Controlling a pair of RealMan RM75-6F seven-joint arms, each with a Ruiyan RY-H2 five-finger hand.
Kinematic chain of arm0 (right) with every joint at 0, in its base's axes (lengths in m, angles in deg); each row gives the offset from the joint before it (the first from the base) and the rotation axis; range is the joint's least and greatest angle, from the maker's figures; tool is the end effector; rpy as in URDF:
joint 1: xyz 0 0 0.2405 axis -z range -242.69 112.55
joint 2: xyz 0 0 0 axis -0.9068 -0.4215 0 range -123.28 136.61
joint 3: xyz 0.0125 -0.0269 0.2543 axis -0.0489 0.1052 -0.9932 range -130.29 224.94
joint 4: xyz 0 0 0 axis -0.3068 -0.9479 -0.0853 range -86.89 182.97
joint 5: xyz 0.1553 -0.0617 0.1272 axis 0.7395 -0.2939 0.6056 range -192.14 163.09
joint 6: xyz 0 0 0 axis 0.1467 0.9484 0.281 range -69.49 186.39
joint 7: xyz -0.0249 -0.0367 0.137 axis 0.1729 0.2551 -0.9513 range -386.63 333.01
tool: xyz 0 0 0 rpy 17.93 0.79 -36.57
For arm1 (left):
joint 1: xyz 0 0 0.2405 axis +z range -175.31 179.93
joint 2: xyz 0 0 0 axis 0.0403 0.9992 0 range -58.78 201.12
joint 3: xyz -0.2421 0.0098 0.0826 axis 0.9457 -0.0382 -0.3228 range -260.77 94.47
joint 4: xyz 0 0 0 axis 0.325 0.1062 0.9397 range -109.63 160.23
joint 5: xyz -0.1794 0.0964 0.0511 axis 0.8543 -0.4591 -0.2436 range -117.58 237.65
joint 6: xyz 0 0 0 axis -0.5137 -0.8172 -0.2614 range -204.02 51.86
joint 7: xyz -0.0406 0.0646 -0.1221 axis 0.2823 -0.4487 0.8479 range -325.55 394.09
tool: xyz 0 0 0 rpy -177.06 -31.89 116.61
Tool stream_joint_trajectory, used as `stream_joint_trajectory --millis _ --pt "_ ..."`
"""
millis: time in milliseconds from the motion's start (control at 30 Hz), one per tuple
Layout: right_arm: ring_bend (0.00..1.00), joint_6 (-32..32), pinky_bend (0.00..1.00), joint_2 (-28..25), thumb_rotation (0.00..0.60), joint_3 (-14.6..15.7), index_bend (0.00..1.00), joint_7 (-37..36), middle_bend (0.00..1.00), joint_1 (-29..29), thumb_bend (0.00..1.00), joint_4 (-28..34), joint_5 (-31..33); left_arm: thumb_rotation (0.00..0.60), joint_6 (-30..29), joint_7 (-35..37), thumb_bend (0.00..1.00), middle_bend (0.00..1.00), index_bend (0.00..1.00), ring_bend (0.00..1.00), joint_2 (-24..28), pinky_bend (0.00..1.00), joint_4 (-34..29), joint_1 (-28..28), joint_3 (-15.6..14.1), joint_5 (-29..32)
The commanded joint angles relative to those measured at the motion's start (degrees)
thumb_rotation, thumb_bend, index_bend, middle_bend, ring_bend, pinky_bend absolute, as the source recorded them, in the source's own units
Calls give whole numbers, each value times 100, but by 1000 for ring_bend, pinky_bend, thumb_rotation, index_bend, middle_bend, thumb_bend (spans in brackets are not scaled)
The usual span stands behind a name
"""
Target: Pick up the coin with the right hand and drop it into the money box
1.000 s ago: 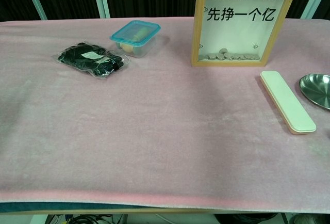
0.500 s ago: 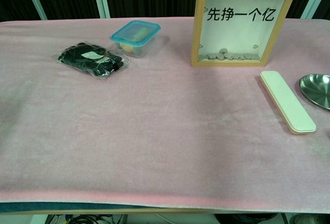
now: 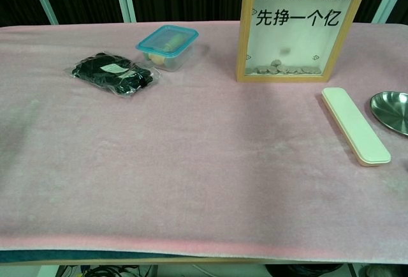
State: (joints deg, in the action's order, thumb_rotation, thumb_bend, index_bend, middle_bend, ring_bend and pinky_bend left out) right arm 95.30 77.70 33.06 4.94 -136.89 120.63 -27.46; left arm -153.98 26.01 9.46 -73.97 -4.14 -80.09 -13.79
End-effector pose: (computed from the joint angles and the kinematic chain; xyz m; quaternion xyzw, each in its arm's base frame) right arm -0.0710 -0.5013 0.1245 0.6642 -0.4283 0.3168 0.5244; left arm -0.3184 0.1849 0.1542 -0.5774 -0.4461 -0.3056 0.6117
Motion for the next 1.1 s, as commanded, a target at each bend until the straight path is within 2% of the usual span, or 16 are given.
stream_joint_trajectory --millis 33,167,367,433,533,600,700,833,1000,1100 --pt "984 13 1000 -26 600 33 357 -33 922 -11 406 26 -41 600 3 -6 403 38 100 32 0 0 -2 0 0 7" --pt "984 -10 1000 -98 600 73 254 -81 922 -26 398 104 -80 600 14 -15 403 38 100 32 3 0 -6 -2 -1 21" --pt "952 249 1000 -508 600 -176 246 -519 885 138 358 675 -307 600 12 -8 403 38 100 32 12 0 -20 0 -7 11" --pt "910 449 999 -812 600 -249 246 -724 833 344 338 1183 -457 600 14 2 403 38 100 31 17 0 -24 -1 -12 -6" --pt "780 780 932 -1465 600 -165 246 -955 692 847 306 2315 -759 600 18 17 403 38 100 32 26 0 -31 0 -28 -36" --pt "655 1080 800 -1786 600 -41 246 -1011 555 1164 282 2928 -1022 600 24 13 403 38 100 32 32 0 -34 5 -48 -57" --pt "512 2006 614 -2104 600 366 246 -978 410 1861 261 3860 -1722 600 -10 7 403 38 100 32 34 0 -34 17 -74 -132" --pt "394 3406 471 -1970 600 1052 246 -963 293 2925 234 4504 -3016 600 -54 24 403 38 100 32 21 0 -14 28 -66 -162" --pt "325 4602 373 -1351 600 1921 246 -1060 215 4125 208 4201 -4637 600 -178 58 403 38 100 32 -10 0 25 51 -46 -263" --pt "308 4964 356 -1050 600 2245 245 -1074 194 4603 199 3850 -5089 600 -250 85 403 38 100 32 -30 0 51 61 -41 -345"
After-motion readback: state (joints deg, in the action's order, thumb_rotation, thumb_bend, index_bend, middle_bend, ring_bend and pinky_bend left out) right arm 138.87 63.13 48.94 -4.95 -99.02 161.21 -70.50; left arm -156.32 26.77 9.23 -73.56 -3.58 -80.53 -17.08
